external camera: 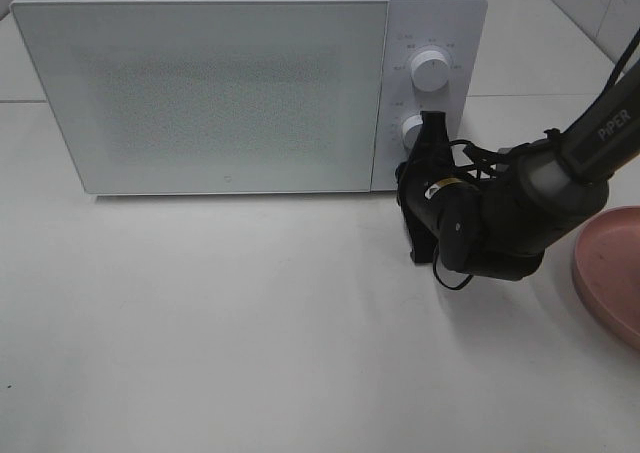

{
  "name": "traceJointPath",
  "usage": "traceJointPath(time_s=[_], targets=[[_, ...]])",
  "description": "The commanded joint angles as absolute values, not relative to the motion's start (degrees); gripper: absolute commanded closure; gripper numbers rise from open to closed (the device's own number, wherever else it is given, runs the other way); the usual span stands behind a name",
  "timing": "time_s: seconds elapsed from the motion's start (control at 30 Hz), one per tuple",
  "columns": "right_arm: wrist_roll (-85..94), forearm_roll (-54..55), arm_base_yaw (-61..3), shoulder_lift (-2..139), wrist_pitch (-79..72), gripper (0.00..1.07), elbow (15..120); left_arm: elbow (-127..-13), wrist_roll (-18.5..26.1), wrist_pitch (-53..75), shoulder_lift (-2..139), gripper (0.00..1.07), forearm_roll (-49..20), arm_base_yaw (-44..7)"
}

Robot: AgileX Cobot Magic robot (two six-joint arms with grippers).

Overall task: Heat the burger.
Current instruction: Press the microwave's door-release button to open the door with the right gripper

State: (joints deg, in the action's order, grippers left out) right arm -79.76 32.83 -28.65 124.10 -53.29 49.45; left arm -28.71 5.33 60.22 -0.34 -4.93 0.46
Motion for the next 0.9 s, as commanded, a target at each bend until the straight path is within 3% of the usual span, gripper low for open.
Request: traceJointPath(time_s=[0.03, 0.43, 0.9], targets=[[-77.12, 33.75, -27.44, 123.53, -66.86, 1.07, 53.86, -28.48, 5.1, 59.42, -1.72, 0.09, -5.39, 0.52], [-74.83, 33.17, -25.5, 124.39, -69.16, 1.07, 58.67, -28.48, 5.1, 59.42, -1.72, 0.09, -5.39, 0.52], [-75.69, 33.29, -25.67, 123.47, -66.52, 1.07, 56.32, -28.48, 5.1, 59.42, -1.72, 0.09, -5.39, 0.52]])
